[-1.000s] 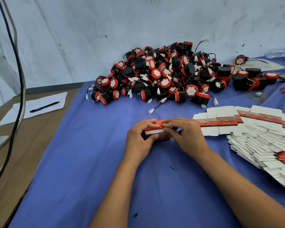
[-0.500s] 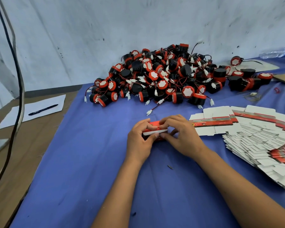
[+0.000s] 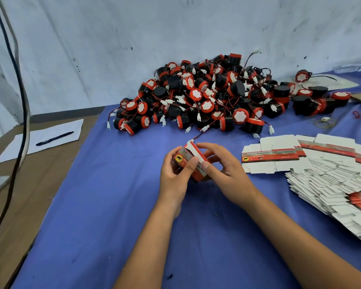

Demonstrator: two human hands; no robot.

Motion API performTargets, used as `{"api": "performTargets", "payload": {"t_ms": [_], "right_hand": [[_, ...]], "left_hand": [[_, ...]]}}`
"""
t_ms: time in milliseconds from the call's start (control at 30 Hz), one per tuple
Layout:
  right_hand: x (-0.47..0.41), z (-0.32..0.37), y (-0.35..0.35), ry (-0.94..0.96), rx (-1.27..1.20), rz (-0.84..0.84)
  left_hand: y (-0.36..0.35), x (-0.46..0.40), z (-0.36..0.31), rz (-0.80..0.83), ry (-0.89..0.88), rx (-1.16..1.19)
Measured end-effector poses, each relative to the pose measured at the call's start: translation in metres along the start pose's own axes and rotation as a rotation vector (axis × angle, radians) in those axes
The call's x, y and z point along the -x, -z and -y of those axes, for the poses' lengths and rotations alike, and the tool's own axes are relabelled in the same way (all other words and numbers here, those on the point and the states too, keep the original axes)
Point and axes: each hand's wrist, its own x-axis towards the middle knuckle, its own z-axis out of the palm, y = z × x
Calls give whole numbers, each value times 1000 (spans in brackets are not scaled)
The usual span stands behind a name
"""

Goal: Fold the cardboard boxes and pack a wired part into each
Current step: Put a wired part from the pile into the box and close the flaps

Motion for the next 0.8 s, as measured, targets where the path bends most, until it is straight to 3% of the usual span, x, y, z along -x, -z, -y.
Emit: {"api": "performTargets", "payload": {"t_ms": [133,333,600,800], "right_hand": [[0,9,-3,-9,-10,17],[3,11,-9,-62,-133,48],[5,15,-18,45,18,62],[8,14,-19,59,252,147]], "left_hand": [[3,-1,-7,24,-13,8],[-8,11,-14,214,102,84],[-20,15,-14,37,207,82],[-22,17,-11,59,106,-33]]}}
